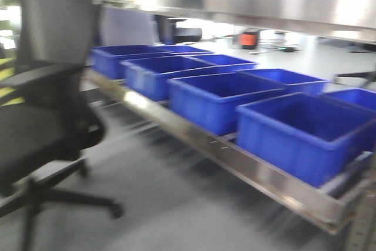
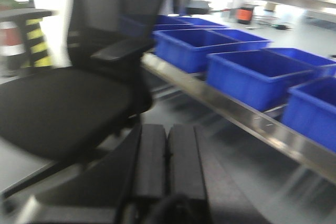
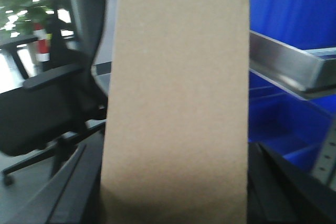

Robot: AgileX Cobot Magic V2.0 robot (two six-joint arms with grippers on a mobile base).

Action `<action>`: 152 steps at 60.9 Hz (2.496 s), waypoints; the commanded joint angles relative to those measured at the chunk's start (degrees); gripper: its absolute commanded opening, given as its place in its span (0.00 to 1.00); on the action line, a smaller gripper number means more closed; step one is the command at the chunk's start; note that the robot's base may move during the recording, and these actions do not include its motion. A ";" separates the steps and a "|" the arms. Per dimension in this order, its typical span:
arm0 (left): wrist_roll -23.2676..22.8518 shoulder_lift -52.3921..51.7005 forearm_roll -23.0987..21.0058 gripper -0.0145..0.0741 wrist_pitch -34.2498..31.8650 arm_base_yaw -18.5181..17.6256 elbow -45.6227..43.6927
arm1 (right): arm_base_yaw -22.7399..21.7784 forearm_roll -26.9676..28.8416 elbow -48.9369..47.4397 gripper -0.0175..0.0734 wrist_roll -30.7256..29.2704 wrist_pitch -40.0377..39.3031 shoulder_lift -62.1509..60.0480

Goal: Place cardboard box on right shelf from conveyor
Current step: 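Drive up to the steel shelf rack with blue bins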

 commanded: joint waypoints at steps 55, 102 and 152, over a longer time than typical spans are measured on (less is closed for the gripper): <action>0.01 -0.93 -0.34 0.03 -4.87 -0.03 0.57 | -0.25 -0.24 -1.48 0.33 -0.54 -5.89 0.87; 0.01 -0.93 -0.34 0.03 -4.87 1.91 0.47 | -0.25 -0.24 -1.48 0.33 -0.54 -5.89 0.87; 0.01 -0.83 -0.34 0.03 -4.87 1.91 0.47 | -0.25 -0.19 -1.48 0.33 -0.54 -5.89 0.87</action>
